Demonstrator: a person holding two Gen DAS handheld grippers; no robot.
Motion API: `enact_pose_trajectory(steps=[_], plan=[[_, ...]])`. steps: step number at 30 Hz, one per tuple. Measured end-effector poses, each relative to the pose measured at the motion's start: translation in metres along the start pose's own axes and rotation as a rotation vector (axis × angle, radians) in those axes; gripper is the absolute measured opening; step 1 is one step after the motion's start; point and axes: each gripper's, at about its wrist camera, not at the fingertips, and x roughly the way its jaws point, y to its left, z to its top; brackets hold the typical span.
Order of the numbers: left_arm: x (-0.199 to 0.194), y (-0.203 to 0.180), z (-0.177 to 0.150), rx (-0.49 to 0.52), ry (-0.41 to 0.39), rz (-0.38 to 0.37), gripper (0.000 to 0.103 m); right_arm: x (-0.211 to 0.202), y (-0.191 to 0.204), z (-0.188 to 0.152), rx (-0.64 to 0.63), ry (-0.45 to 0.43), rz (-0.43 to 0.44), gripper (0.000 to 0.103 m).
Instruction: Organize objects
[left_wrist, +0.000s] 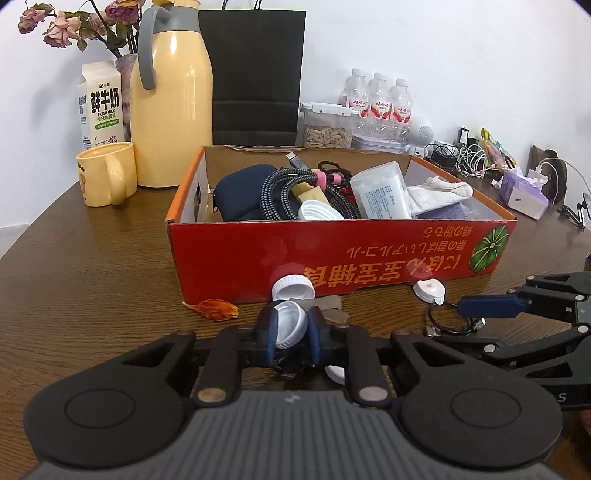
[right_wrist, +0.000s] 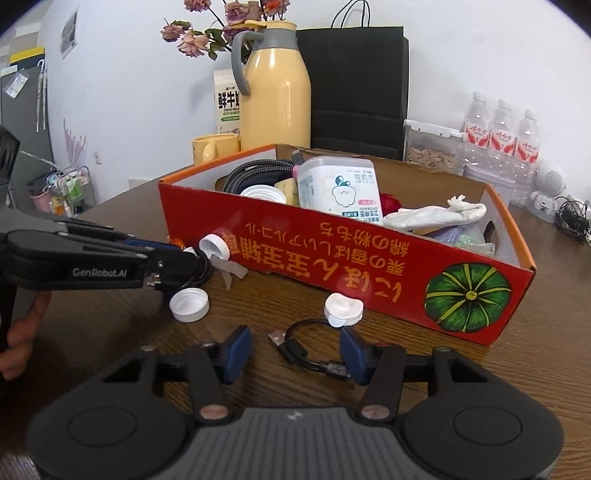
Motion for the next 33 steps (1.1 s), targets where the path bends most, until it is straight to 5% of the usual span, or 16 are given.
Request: enact_pose_trajectory(steps=[4,7,33], plan=[[-0.001,-0.002,-0.001,0.009,-0.006,0.006,0.011,0.003,-0.001,0.0,0.005,0.016,0.01,0.038],[-0.002,-0.002,-0.001,0.009,-0.013,0.012,0.01,0.002,0.0,0.0,-0.008,0.013,0.021,0.016],[-0.044,-0.013,-0.009,-0.022,-0.15,0.01,0.009,-0.054,0.017,-0.005,-0.019,-0.148,0.028,0.014]])
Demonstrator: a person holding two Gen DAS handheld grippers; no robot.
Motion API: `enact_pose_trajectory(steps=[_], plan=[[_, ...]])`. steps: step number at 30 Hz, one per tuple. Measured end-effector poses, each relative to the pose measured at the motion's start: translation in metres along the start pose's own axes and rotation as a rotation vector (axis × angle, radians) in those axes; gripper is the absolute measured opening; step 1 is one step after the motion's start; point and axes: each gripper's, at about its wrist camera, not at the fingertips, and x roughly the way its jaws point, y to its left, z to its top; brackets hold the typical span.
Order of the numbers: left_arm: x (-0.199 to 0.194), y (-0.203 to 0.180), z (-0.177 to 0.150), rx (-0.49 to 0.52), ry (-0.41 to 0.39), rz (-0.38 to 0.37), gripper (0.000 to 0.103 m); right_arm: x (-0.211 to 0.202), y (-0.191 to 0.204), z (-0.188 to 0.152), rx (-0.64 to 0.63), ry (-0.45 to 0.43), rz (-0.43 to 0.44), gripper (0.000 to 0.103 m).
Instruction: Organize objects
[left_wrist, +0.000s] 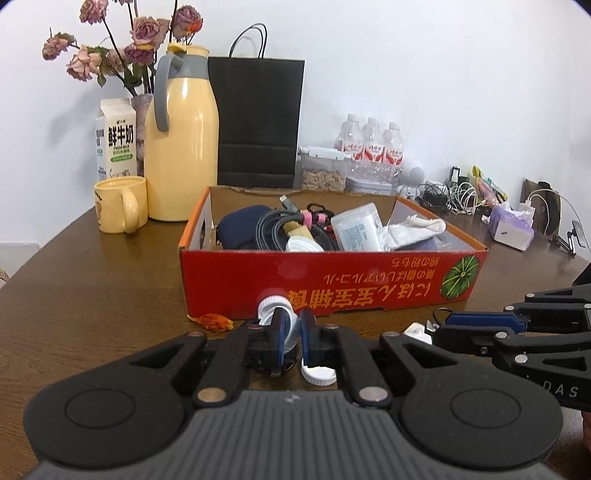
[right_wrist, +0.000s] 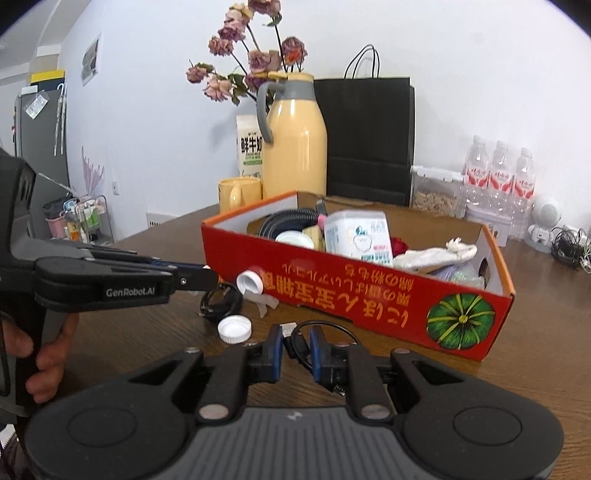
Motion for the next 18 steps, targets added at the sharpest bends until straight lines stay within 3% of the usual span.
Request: enact_pose_trajectory(steps=[9,18], plan=[[-0.008,-0.007,0.027,0.031,-0.091,0.007,0.009,-0.008,-0.01,0.021,-0.012,-0.067,-0.043,0.014],[0.015,-0.01,0.066,0.025,-0.15,0.028,0.009,0.006,-0.032,0.059,-0.014,-0.144,-0.107,0.014]])
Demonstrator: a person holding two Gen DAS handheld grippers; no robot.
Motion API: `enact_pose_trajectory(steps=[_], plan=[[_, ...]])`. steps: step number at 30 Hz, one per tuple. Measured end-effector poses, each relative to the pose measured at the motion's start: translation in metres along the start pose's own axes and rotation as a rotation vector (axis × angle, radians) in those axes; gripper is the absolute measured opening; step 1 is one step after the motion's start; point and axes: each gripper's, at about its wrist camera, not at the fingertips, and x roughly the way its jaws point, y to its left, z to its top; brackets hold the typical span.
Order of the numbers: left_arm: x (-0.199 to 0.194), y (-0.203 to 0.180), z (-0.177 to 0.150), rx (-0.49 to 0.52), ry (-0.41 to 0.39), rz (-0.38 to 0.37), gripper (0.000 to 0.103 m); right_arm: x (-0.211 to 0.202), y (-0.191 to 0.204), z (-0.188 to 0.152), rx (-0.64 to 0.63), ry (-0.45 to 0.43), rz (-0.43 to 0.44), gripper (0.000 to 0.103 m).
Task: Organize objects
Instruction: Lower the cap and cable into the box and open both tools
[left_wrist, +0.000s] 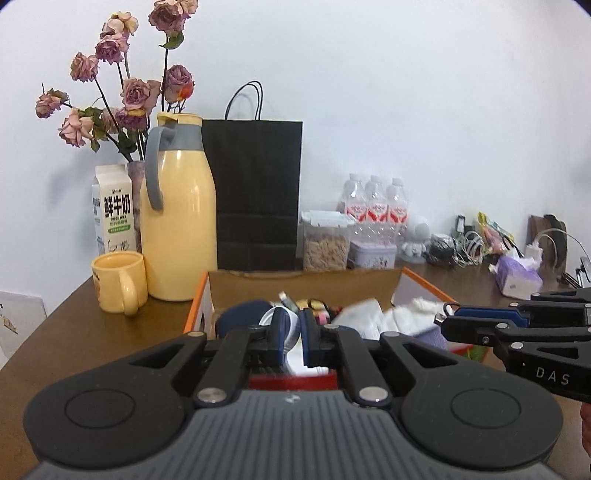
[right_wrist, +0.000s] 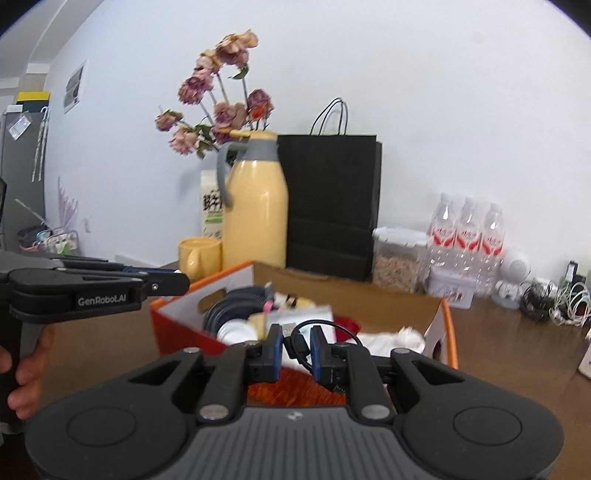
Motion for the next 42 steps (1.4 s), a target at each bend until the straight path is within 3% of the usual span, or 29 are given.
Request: enact_pose_trajectory(steps=[11,17,23,24,26,27,28,30,31,33,36,42], plan=[[0.062,0.003,0.026,-0.037,0.015,0.04,0.009,0.069,-0.03,0.022,0.041,0.014,-0.071,0.014],[0.094,0.004,0.027,-0.051,0.043,0.049,0.009,0.106,-0.043,0.014,0.079,0.048,-0.099,0.014],[0.108,0.011,0.013,-0.054,0.08,0.048,0.009,0.118,-0.057,-0.002,0.129,0.077,-0.092,0.015],[0.107,0.013,0.012,-0.06,0.08,0.051,0.011,0.117,-0.058,-0.004,0.137,0.079,-0.088,0.015],[0.105,0.016,0.012,-0.074,0.075,0.059,0.024,0.115,-0.061,-0.005,0.148,0.077,-0.087,0.016],[0.103,0.018,0.013,-0.082,0.069,0.065,0.046,0.113,-0.06,-0.005,0.15,0.074,-0.091,0.016],[0.1,0.019,0.013,-0.091,0.058,0.075,0.069,0.111,-0.06,-0.006,0.151,0.066,-0.097,0.019],[0.093,0.019,0.014,-0.091,0.024,0.087,0.079,0.106,-0.06,-0.006,0.153,0.054,-0.106,0.04],[0.09,0.019,0.016,-0.089,0.013,0.092,0.086,0.104,-0.061,-0.005,0.154,0.047,-0.114,0.046],[0.086,0.019,0.017,-0.097,-0.012,0.112,0.103,0.1,-0.061,-0.005,0.155,0.03,-0.128,0.07],[0.081,0.019,0.019,-0.096,-0.028,0.129,0.103,0.095,-0.061,-0.003,0.157,0.011,-0.144,0.091],[0.08,0.02,0.018,-0.1,-0.023,0.143,0.103,0.091,-0.058,-0.003,0.146,-0.001,-0.148,0.1]])
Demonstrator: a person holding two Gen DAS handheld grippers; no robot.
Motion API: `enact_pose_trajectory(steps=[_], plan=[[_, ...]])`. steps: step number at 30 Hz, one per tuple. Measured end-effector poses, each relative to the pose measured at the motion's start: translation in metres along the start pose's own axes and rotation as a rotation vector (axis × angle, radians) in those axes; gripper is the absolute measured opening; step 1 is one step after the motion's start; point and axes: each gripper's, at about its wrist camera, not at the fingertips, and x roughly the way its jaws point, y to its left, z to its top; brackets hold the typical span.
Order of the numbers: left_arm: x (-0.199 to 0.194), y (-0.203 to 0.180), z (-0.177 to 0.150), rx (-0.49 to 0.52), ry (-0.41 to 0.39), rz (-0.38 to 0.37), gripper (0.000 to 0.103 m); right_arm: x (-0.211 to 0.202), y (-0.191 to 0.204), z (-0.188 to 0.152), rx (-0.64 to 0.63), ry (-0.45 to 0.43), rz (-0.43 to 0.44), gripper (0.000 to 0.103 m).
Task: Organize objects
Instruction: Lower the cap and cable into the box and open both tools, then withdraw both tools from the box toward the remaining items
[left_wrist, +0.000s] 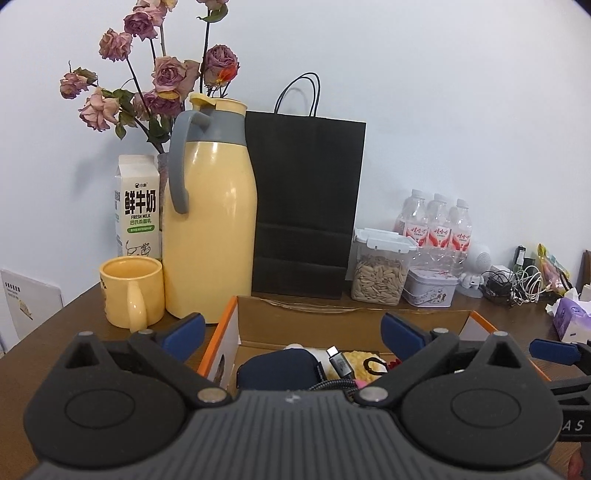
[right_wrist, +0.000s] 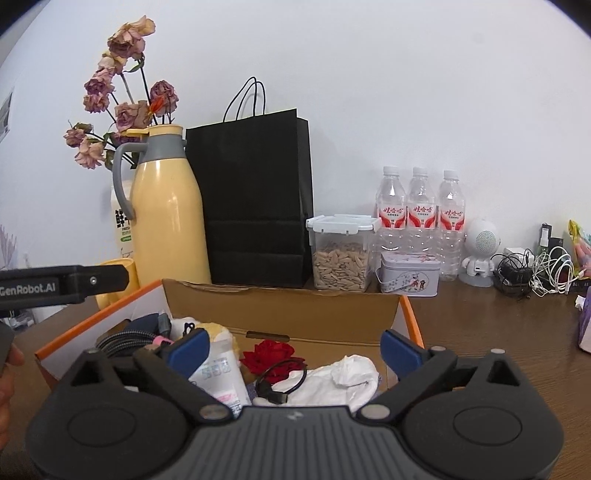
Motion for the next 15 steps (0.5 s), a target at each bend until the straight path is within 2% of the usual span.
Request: enact_pose_trajectory(steps=[7,15], plan=[[-0.008,0.001,-0.001,-0.001,-0.004,0.003,0.103,-0.008,0.006,0.0,-0.024,-0.011,0.004,0.103],[-0.038,0.012,-0.008,0.026,-0.002,0.005,0.103,-0.038,0.011,-0.006,-0.073,-0.039,0.017,0.103]])
